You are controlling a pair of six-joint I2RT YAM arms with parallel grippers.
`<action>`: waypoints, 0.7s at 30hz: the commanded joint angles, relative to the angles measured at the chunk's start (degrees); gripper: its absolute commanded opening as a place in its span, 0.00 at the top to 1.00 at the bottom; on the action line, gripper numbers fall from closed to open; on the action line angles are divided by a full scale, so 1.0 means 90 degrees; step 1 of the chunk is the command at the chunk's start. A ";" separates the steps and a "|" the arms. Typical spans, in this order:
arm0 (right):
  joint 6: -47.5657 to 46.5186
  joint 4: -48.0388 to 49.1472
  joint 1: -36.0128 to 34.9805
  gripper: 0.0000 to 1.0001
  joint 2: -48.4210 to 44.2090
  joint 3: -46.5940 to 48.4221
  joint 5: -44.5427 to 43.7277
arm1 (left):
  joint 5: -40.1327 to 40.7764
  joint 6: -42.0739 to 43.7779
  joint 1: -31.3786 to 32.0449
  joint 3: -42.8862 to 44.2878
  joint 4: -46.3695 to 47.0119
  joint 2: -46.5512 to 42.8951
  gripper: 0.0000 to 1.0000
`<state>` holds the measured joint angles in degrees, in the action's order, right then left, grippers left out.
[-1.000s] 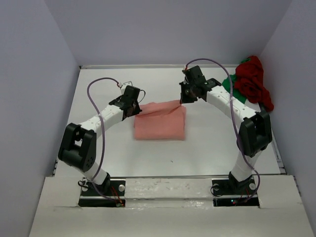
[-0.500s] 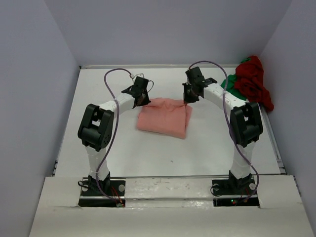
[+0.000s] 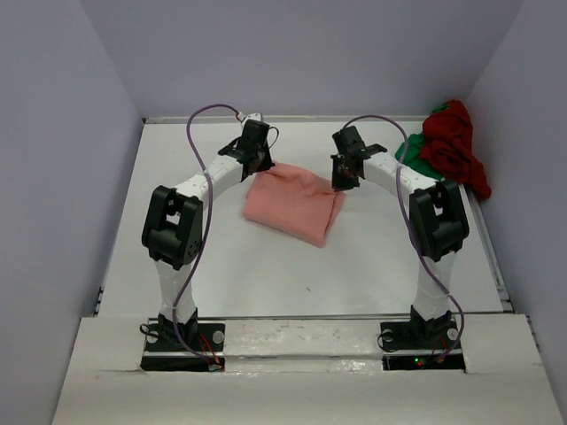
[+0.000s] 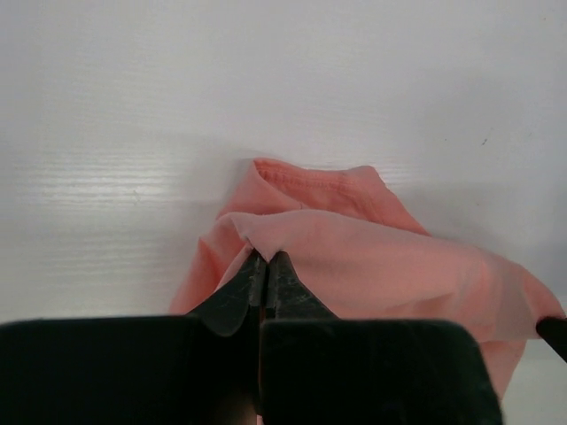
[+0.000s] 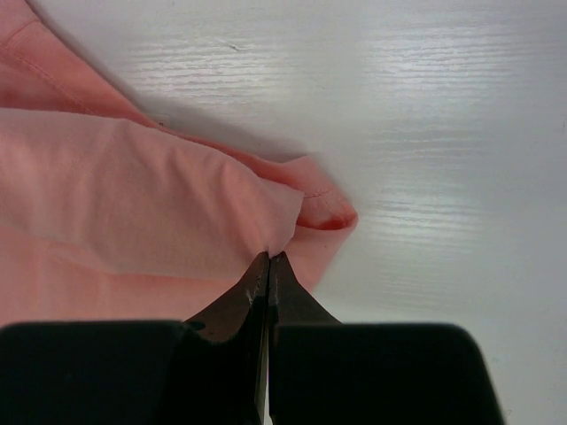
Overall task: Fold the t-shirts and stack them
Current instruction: Fold the tshirt
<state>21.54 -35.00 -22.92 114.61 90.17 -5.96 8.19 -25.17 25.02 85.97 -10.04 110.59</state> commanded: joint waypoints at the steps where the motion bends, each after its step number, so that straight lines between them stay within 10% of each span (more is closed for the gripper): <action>1: 0.0155 0.0237 0.0085 1.00 0.0156 0.0185 -0.0266 | 0.0233 0.0238 -0.0094 0.0661 -0.0143 0.0300 0.93; 21: 0.0780 -0.0913 0.0144 1.00 0.0694 0.0927 0.0193 | -0.1534 -0.0397 -0.0270 0.2400 -0.1256 0.1874 0.60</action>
<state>26.44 -37.28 -22.02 120.01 93.80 -4.34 -1.39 -26.76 22.28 103.63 -17.43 128.99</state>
